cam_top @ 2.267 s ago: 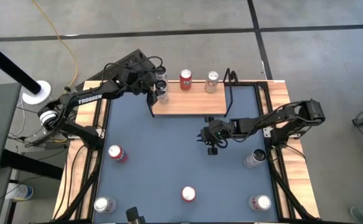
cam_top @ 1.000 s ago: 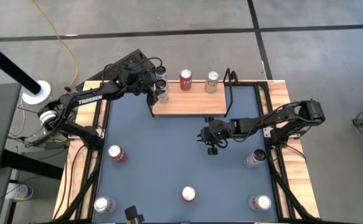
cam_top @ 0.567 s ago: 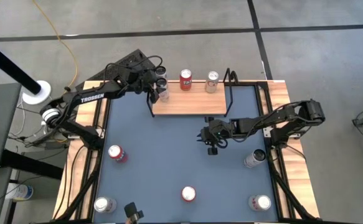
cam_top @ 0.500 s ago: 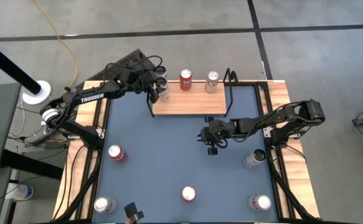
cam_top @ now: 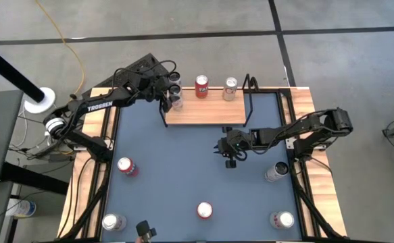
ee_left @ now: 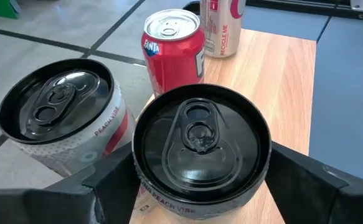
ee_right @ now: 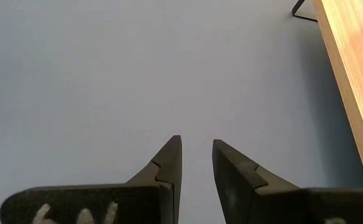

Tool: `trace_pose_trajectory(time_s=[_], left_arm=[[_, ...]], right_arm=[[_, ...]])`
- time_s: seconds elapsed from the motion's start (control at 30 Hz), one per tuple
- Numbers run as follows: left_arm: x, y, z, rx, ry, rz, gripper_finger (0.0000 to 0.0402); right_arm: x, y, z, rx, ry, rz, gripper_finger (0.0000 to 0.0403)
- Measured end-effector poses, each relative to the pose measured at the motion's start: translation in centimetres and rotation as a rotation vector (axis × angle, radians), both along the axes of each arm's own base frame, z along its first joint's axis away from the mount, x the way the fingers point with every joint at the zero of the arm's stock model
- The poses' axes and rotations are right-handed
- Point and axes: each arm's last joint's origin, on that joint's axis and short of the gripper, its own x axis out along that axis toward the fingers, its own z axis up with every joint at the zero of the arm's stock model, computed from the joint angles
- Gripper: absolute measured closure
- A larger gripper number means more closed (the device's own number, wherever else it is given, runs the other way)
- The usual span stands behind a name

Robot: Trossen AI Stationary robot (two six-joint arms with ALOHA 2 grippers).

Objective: Place canned beverage on shelf
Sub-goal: Put the left white-pink soda can on the shelf aligned with the other white-pink soda can

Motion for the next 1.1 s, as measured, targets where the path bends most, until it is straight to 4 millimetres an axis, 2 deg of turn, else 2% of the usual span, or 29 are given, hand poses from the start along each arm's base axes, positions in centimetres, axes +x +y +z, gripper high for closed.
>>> trace_pose_trajectory(time_s=[0.27, 0.73, 0.93, 1.1], left_arm=[[0.0, 0.0, 0.1, 0.02, 0.01, -0.012, 0.0084], [0.4, 0.4, 2.3, 0.023, 0.007, -0.012, 0.0083], [1.0, 0.0, 3.8, 0.013, 0.012, -0.039, 0.0083], [1.5, -0.4, 5.9, 0.016, 0.045, -0.017, 0.0083]], right_arm=[[0.0, 0.0, 0.0, 0.0, 0.0, 0.0, 0.0306], [0.0, 0.0, 0.0, 0.0, 0.0, 0.0, 0.0306], [0.0, 0.0, 0.0, 0.0, 0.0, 0.0, 0.0306], [0.0, 0.0, 0.0, 0.0, 0.0, 0.0, 0.0306]])
